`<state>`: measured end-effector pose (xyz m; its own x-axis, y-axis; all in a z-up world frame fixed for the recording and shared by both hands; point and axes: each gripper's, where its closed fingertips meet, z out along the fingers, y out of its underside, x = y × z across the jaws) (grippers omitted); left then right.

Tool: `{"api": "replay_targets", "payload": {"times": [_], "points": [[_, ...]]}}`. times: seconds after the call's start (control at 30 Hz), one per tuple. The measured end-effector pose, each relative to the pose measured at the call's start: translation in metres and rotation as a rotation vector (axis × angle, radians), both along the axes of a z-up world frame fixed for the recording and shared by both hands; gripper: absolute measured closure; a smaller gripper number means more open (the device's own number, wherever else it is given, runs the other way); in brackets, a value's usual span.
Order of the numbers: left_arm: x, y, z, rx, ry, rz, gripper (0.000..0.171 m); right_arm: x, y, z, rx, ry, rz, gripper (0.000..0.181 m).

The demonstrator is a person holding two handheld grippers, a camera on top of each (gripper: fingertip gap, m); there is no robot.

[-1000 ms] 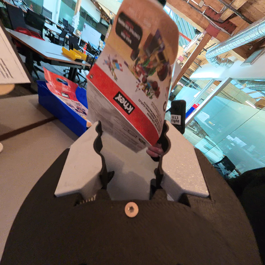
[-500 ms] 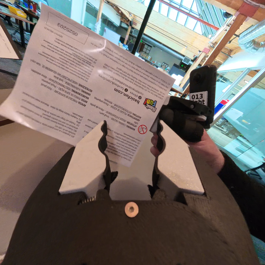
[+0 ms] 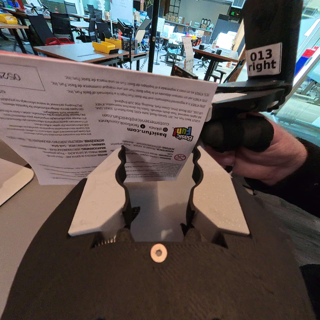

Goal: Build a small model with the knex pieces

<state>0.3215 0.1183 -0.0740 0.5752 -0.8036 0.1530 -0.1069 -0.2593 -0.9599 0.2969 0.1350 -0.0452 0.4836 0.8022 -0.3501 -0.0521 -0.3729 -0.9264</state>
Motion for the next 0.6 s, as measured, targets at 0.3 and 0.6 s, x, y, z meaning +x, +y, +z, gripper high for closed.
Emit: {"api": "replay_targets", "payload": {"times": [0.3, 0.6], "points": [[0.004, -0.013, 0.009, 0.132, 0.021, 0.009, 0.148, 0.003, 0.011, -0.005, 0.021, -0.073, -0.075, 0.181], [-0.016, -0.001, 0.015, 0.154, -0.007, 0.081, 0.171, 0.026, 0.024, -0.007, 0.035, -0.099, -0.168, 0.181]]}}
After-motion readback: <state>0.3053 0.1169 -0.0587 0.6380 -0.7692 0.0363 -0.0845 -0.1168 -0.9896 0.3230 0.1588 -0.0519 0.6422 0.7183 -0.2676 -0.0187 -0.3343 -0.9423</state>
